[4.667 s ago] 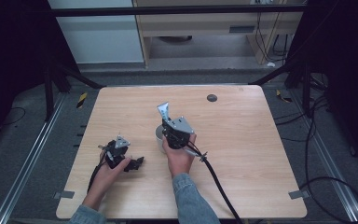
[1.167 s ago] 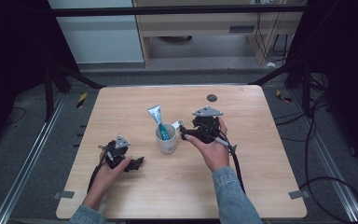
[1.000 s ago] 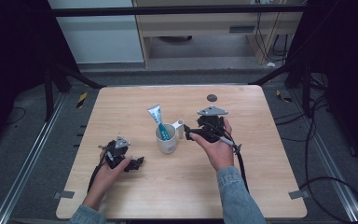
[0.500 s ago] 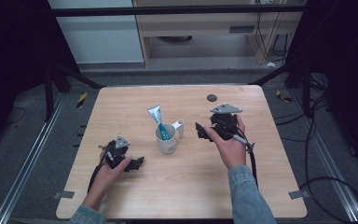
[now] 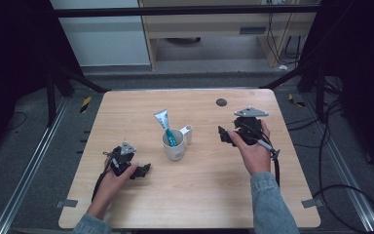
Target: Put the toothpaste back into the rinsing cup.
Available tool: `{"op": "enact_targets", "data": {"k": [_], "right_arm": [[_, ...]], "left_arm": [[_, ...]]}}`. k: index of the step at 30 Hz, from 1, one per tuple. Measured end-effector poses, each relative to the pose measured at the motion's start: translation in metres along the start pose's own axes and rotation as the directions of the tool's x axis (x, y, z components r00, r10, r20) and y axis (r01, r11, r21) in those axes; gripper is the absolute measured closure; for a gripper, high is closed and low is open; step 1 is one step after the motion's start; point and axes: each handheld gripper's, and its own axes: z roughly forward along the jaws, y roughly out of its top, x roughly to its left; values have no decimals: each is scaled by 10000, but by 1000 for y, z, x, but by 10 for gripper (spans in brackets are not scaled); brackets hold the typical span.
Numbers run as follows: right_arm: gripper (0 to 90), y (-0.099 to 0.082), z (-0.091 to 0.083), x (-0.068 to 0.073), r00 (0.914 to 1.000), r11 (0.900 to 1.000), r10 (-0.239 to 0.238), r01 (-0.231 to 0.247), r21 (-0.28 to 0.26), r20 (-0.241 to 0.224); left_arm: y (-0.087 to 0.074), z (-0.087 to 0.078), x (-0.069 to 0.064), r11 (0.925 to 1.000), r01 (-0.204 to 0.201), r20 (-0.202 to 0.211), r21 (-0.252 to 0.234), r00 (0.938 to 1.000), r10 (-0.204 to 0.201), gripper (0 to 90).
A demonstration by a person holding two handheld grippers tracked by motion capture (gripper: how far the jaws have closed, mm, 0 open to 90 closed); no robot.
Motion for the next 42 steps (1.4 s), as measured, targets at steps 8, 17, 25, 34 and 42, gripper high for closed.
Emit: {"op": "enact_targets", "data": {"k": [8, 17, 25, 34, 42], "right_arm": [[203, -16, -5, -22, 9974, 9982, 544, -555, 219, 470], [211, -37, -2, -42, 9935, 9965, 498, -563, 618, 1027], [175, -48, 8, -61, 9875, 9907, 756, -902, 1021, 1382], [132, -64, 31, -71, 9897, 9739, 751, -991, 2044, 1221], [92, -81, 48, -71, 9882, 9569, 921, -1218, 2637, 1222]], "left_arm": [[0, 0, 0, 10000, 14, -20, -3, 10000, -14, 0], [1, 1, -1, 10000, 14, -17, -13, 10000, -14, 0], [0, 1, -1, 10000, 27, 3, -9, 10000, -27, 0], [0, 1, -1, 10000, 18, 18, -9, 10000, -18, 0], [0, 0, 0, 10000, -31, 42, -13, 10000, 31, 0]]}}
